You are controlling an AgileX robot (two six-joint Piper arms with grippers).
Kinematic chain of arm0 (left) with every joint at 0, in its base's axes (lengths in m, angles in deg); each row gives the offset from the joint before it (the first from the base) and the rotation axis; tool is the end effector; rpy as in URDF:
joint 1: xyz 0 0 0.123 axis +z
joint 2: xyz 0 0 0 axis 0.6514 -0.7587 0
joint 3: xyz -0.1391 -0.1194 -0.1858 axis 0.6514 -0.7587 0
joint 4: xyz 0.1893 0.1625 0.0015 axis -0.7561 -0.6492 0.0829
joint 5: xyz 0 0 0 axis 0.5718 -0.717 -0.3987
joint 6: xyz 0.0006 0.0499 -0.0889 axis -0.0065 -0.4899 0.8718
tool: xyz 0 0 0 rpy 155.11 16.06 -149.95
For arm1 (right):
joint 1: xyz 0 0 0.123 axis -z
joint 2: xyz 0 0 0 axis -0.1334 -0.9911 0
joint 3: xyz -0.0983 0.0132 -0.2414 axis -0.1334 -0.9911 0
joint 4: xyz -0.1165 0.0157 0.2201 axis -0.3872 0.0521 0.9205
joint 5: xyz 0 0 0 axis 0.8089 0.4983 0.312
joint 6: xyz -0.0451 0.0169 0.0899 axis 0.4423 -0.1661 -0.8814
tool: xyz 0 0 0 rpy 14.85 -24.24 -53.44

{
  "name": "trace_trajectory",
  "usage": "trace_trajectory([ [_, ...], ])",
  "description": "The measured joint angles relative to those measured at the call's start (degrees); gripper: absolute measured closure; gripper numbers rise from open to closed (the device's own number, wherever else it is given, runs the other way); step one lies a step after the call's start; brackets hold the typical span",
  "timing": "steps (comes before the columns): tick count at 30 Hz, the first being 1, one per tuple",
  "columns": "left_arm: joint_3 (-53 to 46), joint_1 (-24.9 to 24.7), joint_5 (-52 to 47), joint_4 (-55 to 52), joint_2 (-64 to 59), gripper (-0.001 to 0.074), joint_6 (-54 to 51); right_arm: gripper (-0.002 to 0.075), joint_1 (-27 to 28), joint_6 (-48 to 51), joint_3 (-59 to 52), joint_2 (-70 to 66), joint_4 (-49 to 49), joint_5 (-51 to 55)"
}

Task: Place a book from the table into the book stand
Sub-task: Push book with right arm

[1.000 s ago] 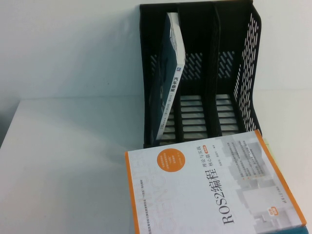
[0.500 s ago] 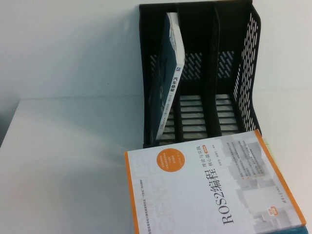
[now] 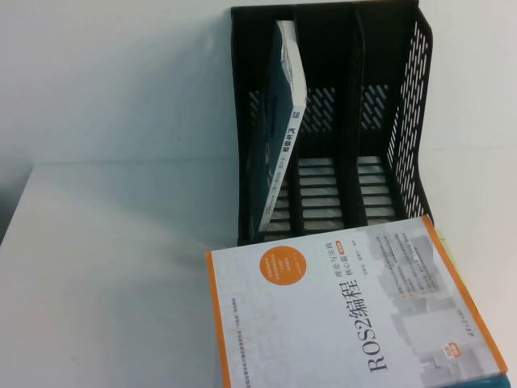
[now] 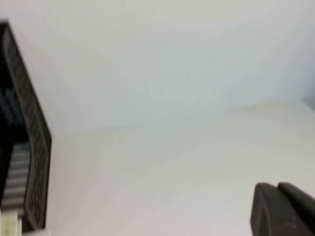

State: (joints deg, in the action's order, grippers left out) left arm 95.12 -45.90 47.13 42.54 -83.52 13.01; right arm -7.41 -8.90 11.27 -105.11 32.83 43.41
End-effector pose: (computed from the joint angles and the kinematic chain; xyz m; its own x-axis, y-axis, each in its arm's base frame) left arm 0.1364 -0.0237 0.3151 -0.2740 -0.4706 -0.8387 0.0704 0.8600 -0.5055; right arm 0.1167 -0.0211 0.3584 -0.2435 0.0692 -0.9674 0.2168 0.9761 0.0153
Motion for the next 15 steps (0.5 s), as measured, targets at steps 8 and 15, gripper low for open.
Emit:
trace_trajectory([
  [8, 0.47, 0.0, -0.21, 3.54, -3.88, 0.0738, -0.83, 0.0729, -8.18, 9.03, 0.01, -13.96, 7.5, 8.28],
  [15, 3.74, 0.0, -8.92, 4.29, -16.04, 0.0738, -2.15, 0.0729, -11.66, 11.28, 0.01, -23.2, 16.27, 4.34],
])
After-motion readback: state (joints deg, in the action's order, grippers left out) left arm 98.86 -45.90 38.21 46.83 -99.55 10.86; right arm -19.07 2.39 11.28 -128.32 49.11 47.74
